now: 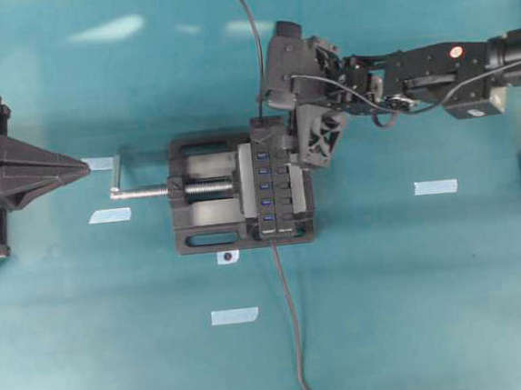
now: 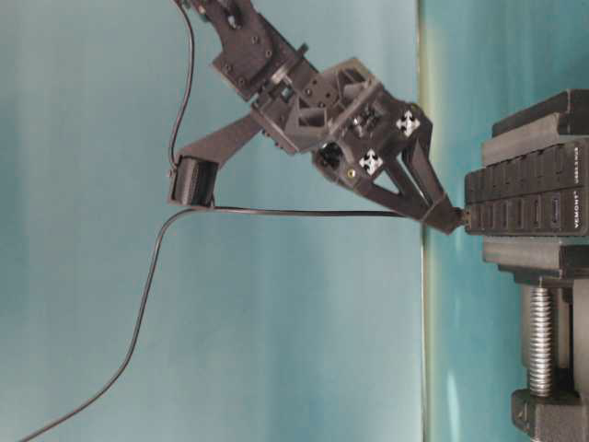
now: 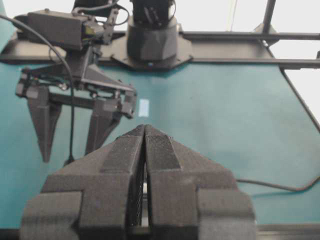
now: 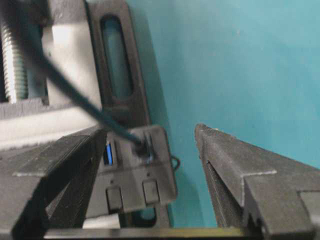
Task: Insert the USB into the front port of the fixed hub.
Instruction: 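Lower and align the right gripper over the black USB plug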
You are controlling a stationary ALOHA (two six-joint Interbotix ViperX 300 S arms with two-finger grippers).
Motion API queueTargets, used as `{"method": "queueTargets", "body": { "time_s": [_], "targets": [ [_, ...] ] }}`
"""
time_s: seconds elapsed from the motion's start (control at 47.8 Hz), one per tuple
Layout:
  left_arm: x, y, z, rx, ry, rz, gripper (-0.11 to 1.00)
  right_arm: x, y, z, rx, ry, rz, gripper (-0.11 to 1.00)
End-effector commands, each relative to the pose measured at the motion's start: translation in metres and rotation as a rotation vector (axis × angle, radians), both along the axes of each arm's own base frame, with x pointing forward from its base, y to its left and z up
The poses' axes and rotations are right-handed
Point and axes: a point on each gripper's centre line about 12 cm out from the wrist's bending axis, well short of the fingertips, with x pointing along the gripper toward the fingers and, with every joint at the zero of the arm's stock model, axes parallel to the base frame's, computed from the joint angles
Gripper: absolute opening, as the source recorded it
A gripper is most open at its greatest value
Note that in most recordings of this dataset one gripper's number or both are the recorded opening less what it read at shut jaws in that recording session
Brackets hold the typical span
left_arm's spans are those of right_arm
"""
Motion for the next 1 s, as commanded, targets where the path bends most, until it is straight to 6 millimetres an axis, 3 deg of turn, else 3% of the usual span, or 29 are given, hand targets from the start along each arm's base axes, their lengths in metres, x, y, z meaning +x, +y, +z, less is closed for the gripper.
{"method": "queueTargets", "body": {
  "time_s": [0.0, 0.67, 0.983],
  "targets": [
    [0.0019, 0.0003, 0.0065, 0.000, -0.017, 0.001, 0.00, 0.0060, -0.0001, 0.0128, -0.015, -0.039, 0.008, 0.75],
    [0.0018, 0.0003, 0.0061, 0.000, -0.017, 0.001, 0.00, 0.0060, 0.0012, 0.0159, -0.011, -0.043, 0.007, 0.68],
    [0.0019, 0.0003, 0.0067, 0.000, -0.018, 0.001, 0.00, 0.0061, 0.0064, 0.0161, -0.009, -0.034, 0.019, 0.37]
  ]
}}
